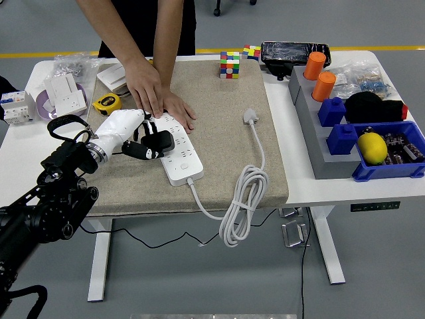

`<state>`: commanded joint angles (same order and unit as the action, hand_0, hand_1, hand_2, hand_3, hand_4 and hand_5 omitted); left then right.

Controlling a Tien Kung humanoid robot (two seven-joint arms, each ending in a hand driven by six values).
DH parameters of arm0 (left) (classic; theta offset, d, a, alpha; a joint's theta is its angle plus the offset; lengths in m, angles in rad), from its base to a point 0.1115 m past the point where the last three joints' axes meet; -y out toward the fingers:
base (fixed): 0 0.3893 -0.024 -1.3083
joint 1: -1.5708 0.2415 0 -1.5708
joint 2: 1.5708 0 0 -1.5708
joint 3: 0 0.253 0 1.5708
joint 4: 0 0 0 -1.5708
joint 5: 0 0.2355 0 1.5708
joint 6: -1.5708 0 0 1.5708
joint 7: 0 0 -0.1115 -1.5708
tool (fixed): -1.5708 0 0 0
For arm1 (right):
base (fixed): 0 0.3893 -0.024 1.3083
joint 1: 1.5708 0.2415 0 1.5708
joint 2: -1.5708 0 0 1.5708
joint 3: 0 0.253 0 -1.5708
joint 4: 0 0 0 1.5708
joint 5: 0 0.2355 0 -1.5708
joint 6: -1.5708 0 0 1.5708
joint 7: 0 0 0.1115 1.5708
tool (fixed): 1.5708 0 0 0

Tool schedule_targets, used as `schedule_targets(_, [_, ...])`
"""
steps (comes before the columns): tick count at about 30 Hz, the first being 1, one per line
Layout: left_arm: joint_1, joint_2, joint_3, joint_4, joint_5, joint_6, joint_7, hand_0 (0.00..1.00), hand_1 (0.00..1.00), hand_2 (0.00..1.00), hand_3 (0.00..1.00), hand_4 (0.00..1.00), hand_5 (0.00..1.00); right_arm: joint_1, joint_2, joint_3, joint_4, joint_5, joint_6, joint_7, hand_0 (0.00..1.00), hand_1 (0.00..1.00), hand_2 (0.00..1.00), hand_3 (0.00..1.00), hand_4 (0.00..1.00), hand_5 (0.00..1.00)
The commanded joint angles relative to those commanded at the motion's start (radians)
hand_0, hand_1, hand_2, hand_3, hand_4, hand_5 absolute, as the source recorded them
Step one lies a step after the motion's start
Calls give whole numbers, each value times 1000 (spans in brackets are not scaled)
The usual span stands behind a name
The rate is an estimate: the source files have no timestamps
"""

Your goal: Pick up the plug,place it near the board,insert it into the board,press the button

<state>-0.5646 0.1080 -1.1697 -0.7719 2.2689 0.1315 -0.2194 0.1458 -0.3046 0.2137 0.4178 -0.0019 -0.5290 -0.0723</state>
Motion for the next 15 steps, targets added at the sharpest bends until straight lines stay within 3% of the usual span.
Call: schedule_targets(15, [7,4,-6,24,0,5,0,454,297,247,285,547,123,-3,-1,-4,0,3,-1,0,820,794,753,760,998,998])
